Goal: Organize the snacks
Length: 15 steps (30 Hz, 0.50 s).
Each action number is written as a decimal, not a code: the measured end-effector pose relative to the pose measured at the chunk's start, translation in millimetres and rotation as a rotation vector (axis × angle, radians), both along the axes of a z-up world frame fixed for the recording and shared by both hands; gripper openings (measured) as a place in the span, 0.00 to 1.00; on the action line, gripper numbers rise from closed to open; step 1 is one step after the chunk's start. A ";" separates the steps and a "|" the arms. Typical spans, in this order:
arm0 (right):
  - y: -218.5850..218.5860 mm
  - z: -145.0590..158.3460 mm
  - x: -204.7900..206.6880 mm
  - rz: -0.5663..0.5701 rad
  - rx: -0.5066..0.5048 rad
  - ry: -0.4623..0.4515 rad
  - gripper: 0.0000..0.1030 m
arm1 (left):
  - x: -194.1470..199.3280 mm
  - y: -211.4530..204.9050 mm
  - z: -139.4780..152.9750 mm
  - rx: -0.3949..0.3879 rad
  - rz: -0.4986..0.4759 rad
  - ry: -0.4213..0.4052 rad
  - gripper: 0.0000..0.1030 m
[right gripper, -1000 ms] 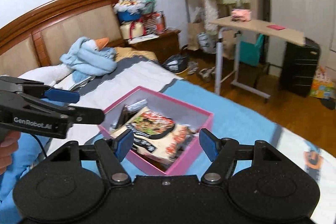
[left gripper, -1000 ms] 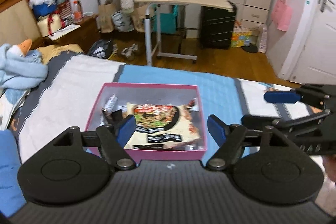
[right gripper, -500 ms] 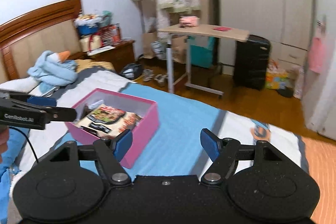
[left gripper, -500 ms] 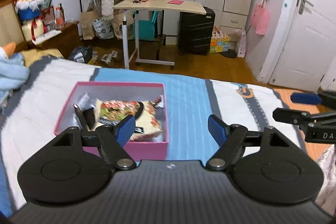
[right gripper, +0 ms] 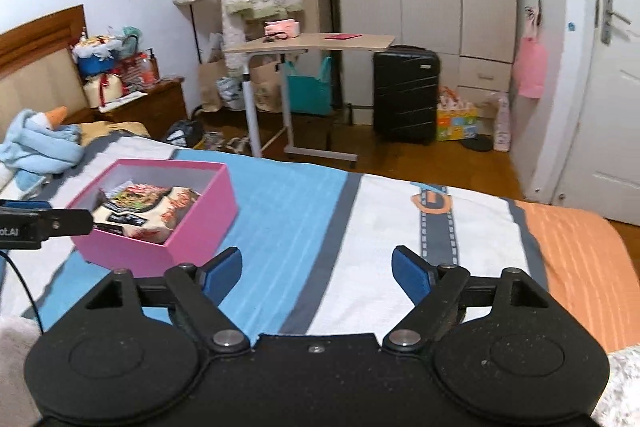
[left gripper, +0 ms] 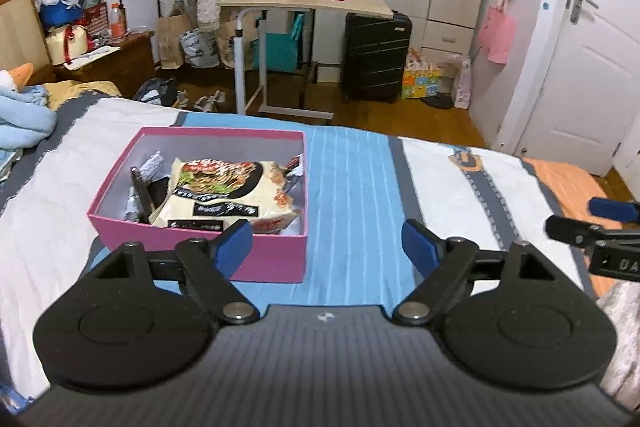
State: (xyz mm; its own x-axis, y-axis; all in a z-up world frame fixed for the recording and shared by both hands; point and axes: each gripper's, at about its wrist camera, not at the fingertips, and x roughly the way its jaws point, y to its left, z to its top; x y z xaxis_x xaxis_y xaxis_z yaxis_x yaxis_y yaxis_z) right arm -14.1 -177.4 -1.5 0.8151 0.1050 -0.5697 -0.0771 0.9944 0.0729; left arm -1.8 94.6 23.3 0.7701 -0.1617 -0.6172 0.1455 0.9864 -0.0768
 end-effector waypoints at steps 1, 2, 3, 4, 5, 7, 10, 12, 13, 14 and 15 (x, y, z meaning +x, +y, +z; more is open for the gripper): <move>-0.3 -0.9 -0.2 -0.008 0.002 -0.001 0.84 | -0.5 -0.5 -1.5 0.007 0.004 0.000 0.82; -2.6 -1.2 -2.1 -0.011 0.010 -0.001 0.85 | -0.7 -1.2 -3.0 0.014 0.003 -0.002 0.83; -3.4 -2.0 -2.2 -0.014 0.019 0.002 0.86 | -1.5 -1.7 -4.7 0.020 -0.004 -0.008 0.83; -3.3 -3.0 -1.8 -0.016 0.027 0.005 0.88 | -3.3 -2.6 -6.8 0.027 -0.015 -0.020 0.84; -3.1 -4.4 -1.9 -0.016 0.029 0.005 0.91 | -4.1 -3.4 -8.3 0.034 -0.020 -0.025 0.85; -1.0 -6.9 -3.6 -0.022 0.023 -0.004 0.95 | -6.0 -5.0 -11.2 0.043 -0.026 -0.024 0.85; 3.1 -11.3 -5.8 -0.033 0.008 -0.010 0.98 | -9.1 -6.8 -13.5 0.046 -0.032 -0.024 0.88; 6.2 -13.9 -6.8 -0.033 0.001 -0.003 0.99 | -10.8 -8.2 -14.3 0.050 -0.031 -0.027 0.91; 7.7 -14.7 -7.6 -0.033 -0.003 -0.003 0.99 | -11.9 -8.4 -15.0 0.054 -0.029 -0.030 0.92; 8.9 -15.2 -8.3 -0.035 -0.006 -0.006 0.99 | -13.1 -9.8 -15.4 0.059 -0.027 -0.030 0.93; 9.8 -15.5 -8.9 -0.037 -0.009 -0.009 0.99 | -13.3 -10.5 -16.1 0.065 -0.025 -0.029 0.93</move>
